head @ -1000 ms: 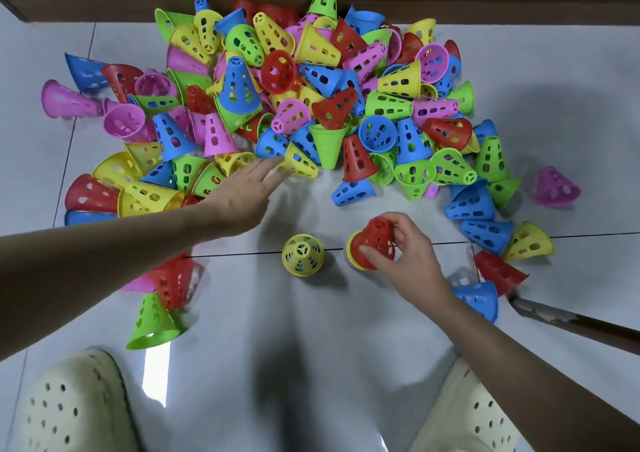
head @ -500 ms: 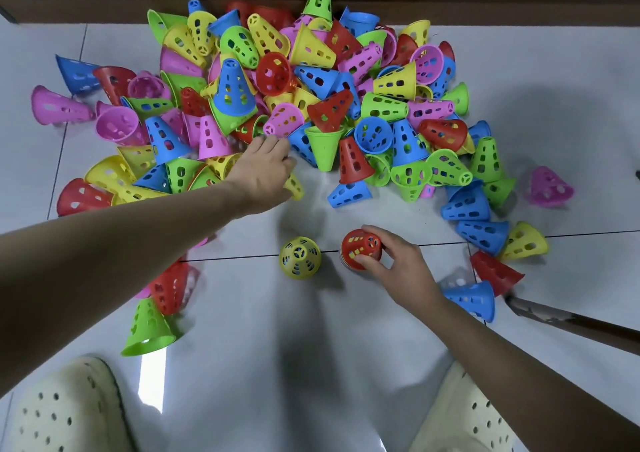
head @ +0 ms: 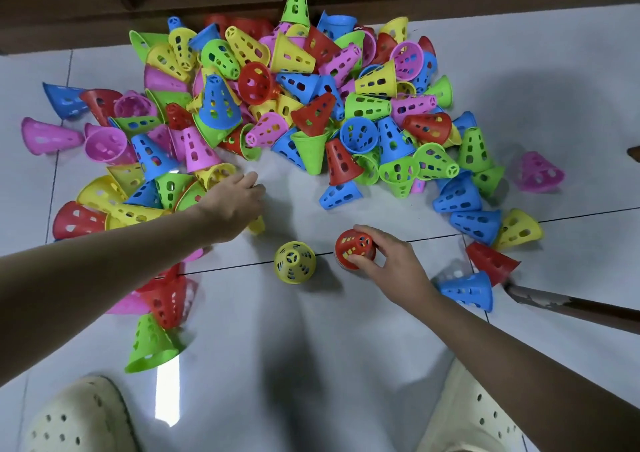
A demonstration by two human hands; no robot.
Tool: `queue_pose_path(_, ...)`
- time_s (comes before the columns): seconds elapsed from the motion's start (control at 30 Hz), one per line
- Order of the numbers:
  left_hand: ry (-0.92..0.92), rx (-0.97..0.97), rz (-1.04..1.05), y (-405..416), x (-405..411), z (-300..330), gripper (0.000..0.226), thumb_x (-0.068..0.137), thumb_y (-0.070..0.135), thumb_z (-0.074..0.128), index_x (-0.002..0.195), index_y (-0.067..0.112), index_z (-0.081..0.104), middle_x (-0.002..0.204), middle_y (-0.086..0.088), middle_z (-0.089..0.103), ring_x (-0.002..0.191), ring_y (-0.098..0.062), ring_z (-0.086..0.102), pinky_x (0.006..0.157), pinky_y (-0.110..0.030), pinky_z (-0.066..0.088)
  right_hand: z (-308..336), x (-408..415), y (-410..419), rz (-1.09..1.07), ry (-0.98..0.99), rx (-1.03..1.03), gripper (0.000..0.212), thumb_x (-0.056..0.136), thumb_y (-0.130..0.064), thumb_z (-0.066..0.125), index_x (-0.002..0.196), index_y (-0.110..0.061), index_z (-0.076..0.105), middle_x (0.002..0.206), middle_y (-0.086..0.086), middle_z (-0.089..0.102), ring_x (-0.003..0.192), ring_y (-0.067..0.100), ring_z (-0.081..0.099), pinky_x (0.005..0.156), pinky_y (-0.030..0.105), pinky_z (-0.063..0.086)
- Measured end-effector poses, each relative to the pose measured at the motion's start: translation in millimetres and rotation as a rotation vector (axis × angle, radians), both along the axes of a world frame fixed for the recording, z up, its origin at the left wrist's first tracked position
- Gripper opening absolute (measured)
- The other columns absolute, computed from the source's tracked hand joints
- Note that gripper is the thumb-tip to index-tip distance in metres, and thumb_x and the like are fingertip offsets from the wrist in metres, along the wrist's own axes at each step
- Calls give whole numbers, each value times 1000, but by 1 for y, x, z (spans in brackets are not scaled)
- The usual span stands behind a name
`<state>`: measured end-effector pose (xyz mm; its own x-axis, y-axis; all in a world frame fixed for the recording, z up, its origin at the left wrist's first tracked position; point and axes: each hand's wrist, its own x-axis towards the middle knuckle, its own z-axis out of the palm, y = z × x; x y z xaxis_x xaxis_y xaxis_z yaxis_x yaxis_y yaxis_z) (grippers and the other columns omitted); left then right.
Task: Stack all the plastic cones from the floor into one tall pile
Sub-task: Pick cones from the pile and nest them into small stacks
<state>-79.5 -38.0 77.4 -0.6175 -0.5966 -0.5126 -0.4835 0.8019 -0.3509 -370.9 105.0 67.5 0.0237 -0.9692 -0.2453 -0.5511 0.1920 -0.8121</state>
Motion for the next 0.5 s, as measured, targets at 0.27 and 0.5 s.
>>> queue_pose_path(0.27,752,128,324,10,13,-6,51,78,55,69,120,26,66,107,2,70,96,-27,60,87,-38,47,0,0,1,-7,-1,-3,44,84,-22,79,125,-22,64,114,-22,62,105,-18,55,93,5,41)
queue_pose_path(0.5,1176,323,548,53,1,33,41,83,65,64,99,28,57,89,11,57,87,-8,48,76,-17,37,0,0,0,-1,-29,4,43,84,-23,80,125,-24,65,117,-17,65,108,-7,60,96,14,47)
